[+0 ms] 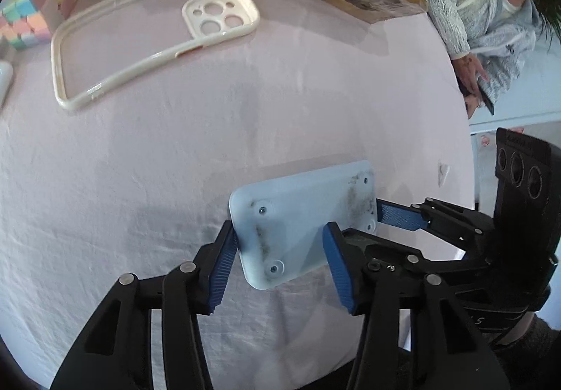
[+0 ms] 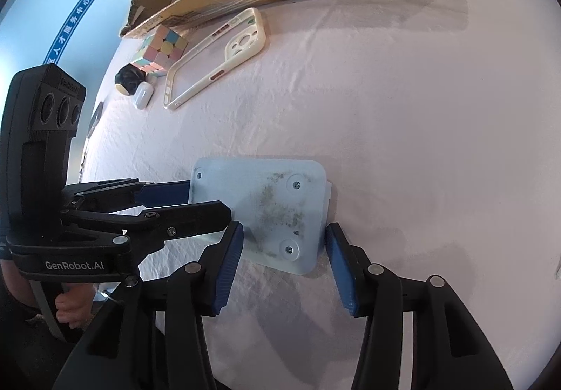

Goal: Organize objects
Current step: 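Grasp the white plastic plate with the right gripper, then carry the white plate with the right gripper into the cardboard box and release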

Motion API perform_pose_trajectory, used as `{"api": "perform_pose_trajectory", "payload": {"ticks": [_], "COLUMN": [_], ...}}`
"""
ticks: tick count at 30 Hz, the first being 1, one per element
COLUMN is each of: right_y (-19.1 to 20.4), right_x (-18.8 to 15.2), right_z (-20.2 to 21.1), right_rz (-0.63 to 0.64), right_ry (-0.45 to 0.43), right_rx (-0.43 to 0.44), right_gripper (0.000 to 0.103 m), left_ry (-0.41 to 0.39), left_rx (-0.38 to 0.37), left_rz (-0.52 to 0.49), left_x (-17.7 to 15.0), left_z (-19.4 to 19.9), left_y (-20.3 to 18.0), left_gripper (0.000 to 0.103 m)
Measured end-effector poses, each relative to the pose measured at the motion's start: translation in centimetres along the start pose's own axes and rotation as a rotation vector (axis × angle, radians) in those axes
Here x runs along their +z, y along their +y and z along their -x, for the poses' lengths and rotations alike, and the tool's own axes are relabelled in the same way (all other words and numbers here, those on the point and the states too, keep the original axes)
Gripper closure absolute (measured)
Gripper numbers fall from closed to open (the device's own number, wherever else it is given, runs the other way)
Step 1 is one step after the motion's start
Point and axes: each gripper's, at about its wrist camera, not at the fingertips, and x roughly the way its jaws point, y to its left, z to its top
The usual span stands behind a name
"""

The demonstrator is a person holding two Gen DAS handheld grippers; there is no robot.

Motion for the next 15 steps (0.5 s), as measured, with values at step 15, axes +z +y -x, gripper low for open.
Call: {"api": "perform_pose_trajectory", "payload": {"ticks": [15], "right_y": [0.1], "right_x": [1.1], "right_z": [-0.4], "right_rz": [-0.110], "right_ry": [0.075], "right_rx": [-0.025], "right_gripper": [0.052], "left_ry": [0.032], "left_rx": [-0.051], "left_rz": [0.108], "left_x": [0.1], "left_z": [-0.1], "left_y": [1.0], "left_gripper": [0.063]}}
